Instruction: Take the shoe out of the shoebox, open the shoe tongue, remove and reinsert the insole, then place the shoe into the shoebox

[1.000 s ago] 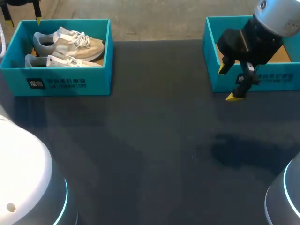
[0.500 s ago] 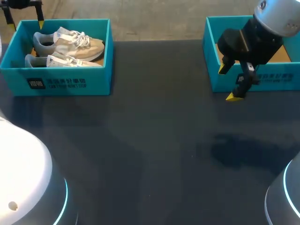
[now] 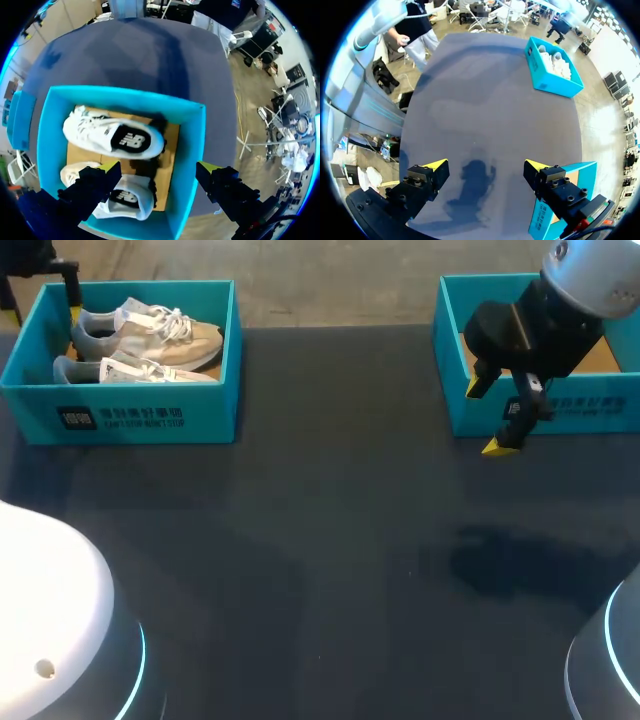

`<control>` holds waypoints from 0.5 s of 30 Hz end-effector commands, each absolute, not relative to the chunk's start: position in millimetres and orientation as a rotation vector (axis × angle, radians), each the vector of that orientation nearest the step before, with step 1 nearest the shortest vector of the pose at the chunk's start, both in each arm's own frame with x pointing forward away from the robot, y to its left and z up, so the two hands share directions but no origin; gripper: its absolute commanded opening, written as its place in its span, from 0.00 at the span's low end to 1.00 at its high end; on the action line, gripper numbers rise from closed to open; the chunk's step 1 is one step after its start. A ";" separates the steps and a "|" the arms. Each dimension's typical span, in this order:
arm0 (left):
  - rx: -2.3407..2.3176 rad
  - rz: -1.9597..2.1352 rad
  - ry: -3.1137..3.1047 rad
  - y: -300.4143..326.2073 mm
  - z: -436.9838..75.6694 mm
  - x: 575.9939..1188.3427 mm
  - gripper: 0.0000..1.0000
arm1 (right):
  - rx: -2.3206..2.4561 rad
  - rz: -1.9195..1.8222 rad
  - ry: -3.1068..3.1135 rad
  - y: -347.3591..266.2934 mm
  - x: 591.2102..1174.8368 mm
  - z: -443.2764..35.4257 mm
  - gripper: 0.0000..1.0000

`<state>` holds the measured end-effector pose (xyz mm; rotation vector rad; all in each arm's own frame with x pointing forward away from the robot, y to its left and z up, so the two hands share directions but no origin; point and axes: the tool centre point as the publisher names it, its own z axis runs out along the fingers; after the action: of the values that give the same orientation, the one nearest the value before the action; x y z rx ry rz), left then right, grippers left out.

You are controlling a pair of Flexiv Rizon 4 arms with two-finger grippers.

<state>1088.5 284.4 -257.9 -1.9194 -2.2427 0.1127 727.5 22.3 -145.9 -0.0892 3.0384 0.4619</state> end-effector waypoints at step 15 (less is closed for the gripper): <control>-2.136 -0.093 -2.187 285.9 -276.0 1056.2 1.00 | -0.087 0.457 3.041 23.5 728.8 -146.7 1.00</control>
<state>1061.7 286.1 -275.8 -2.0832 -2.1442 0.0154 727.5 22.3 -145.9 -0.0892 3.0384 0.4618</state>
